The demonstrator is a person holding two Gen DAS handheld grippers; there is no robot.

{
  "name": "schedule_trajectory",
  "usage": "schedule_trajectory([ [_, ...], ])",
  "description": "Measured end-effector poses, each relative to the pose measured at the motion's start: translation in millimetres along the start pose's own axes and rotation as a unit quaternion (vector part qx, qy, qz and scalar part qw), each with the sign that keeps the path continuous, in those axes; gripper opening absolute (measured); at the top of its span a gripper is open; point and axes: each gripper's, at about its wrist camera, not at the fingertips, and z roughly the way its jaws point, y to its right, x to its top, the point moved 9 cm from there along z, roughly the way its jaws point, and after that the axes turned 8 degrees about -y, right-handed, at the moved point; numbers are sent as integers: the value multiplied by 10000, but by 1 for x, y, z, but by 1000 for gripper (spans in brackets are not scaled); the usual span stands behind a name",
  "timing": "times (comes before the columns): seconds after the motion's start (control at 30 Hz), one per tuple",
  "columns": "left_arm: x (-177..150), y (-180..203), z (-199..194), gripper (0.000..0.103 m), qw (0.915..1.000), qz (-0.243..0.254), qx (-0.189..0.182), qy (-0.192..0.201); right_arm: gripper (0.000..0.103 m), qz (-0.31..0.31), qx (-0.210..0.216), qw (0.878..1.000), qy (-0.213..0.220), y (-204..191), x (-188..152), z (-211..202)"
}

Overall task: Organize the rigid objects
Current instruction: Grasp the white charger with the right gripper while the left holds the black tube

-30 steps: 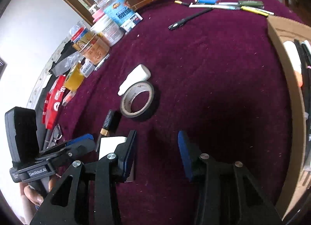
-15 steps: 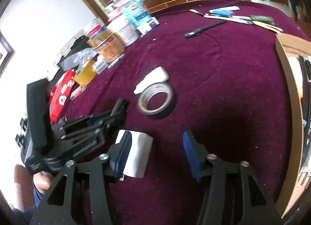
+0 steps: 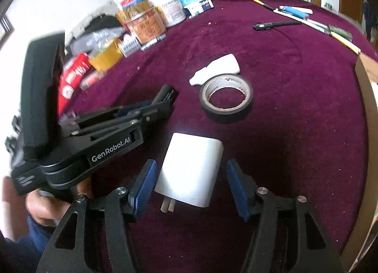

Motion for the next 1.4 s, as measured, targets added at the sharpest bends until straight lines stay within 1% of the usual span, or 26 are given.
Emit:
schedule_trajectory([
  [0.07,-1,1,-1,15,10000,32,34,20,56,-51,-261,9996,126,-1,0,1],
  [0.13,-1,1,-1,15,9999,60,71,42,53,-154,-420,9988,174,-1,0,1],
  [0.17,-1,1,-1,15,9999,61,73,55,44,-172,-451,9986,215,0,0,0],
  [0.2,-1,1,-1,15,9999,54,65,63,44,-163,-421,9987,247,3,0,-2],
  [0.33,0,0,-1,15,10000,1,1,80,43,85,73,9993,367,17,2,-8],
  [0.37,0,0,-1,15,10000,-3,1,91,43,104,118,9991,403,19,2,-10],
  [0.47,0,1,-1,15,9999,-6,-26,98,43,127,84,9984,542,22,5,-16],
  [0.63,1,2,-2,15,9999,-27,-111,91,43,238,203,9981,538,24,6,-14],
  [0.8,2,5,-6,15,9997,-13,-183,164,43,309,193,9977,567,28,7,-14],
  [1.0,3,7,-10,15,9995,0,-245,215,43,356,185,9971,646,30,9,-17],
  [1.1,2,8,-12,15,9993,-11,-268,272,43,412,248,9963,710,31,9,-20],
  [1.27,1,9,-13,15,9991,-2,-305,278,43,442,279,9948,877,32,11,-27],
  [1.4,0,10,-12,15,9991,-31,-322,275,43,499,287,9943,902,34,12,-28],
])
